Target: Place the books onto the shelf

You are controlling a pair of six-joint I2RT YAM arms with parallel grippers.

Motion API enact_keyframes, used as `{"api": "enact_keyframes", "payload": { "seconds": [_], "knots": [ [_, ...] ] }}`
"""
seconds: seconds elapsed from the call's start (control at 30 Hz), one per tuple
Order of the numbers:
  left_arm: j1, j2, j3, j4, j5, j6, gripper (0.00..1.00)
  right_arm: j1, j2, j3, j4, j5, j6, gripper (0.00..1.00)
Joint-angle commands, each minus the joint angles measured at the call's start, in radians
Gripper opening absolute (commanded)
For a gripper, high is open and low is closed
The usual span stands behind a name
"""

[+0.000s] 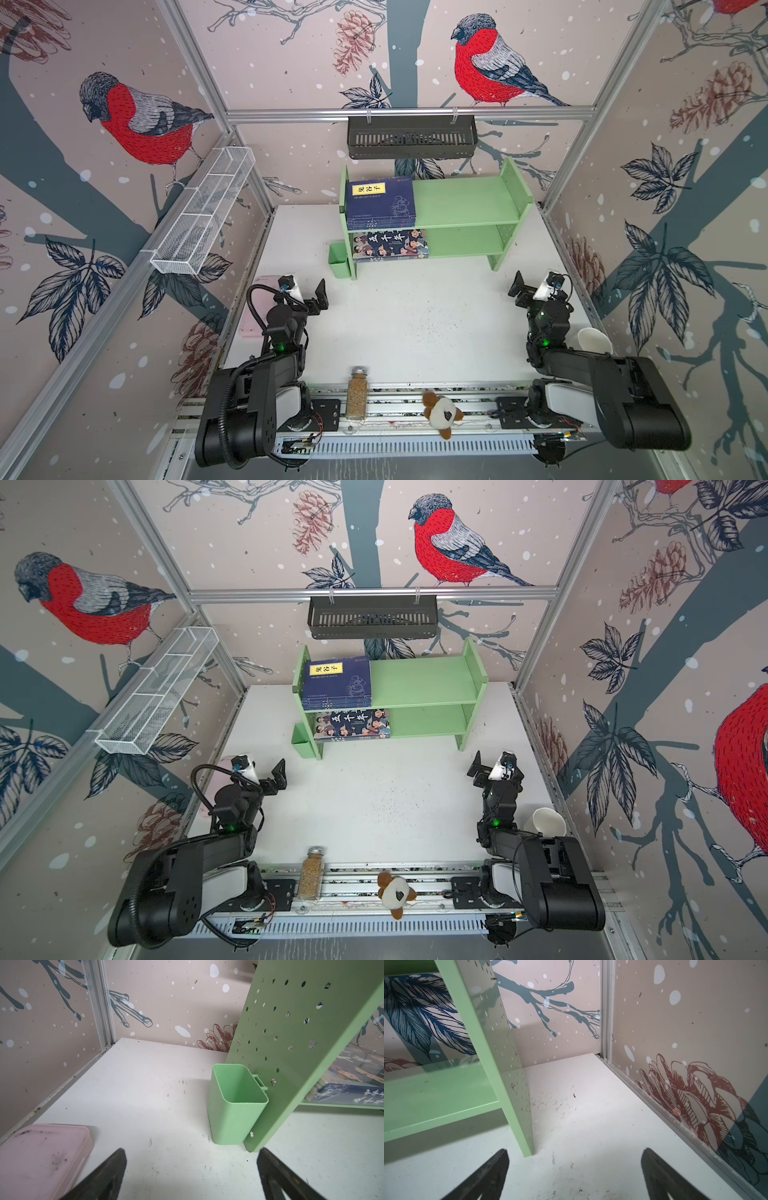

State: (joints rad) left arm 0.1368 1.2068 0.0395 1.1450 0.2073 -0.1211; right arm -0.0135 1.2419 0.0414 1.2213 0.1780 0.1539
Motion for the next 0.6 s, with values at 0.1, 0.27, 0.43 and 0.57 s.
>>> {"api": "enact_keyframes", "payload": {
  "seconds": [0.1,0.27,0.43,0.57],
  "knots": [
    [0.003,0.082,-0.021,0.287,-0.02,0.035,0.98,0.001,0.084,-0.041,0.248,-0.027,-0.031,1.0],
    [0.003,0.244,-0.036,0.497,-0.046,0.005,0.98,0.001,0.234,-0.059,0.423,-0.036,-0.033,1.0],
    [0.003,0.384,-0.048,0.659,-0.039,0.005,0.99,-0.003,0.267,-0.062,0.48,-0.039,-0.029,1.0],
    [0.003,0.416,-0.028,0.656,-0.031,0.006,0.99,-0.018,0.219,0.001,0.293,-0.046,-0.013,1.0]
  ]
}}
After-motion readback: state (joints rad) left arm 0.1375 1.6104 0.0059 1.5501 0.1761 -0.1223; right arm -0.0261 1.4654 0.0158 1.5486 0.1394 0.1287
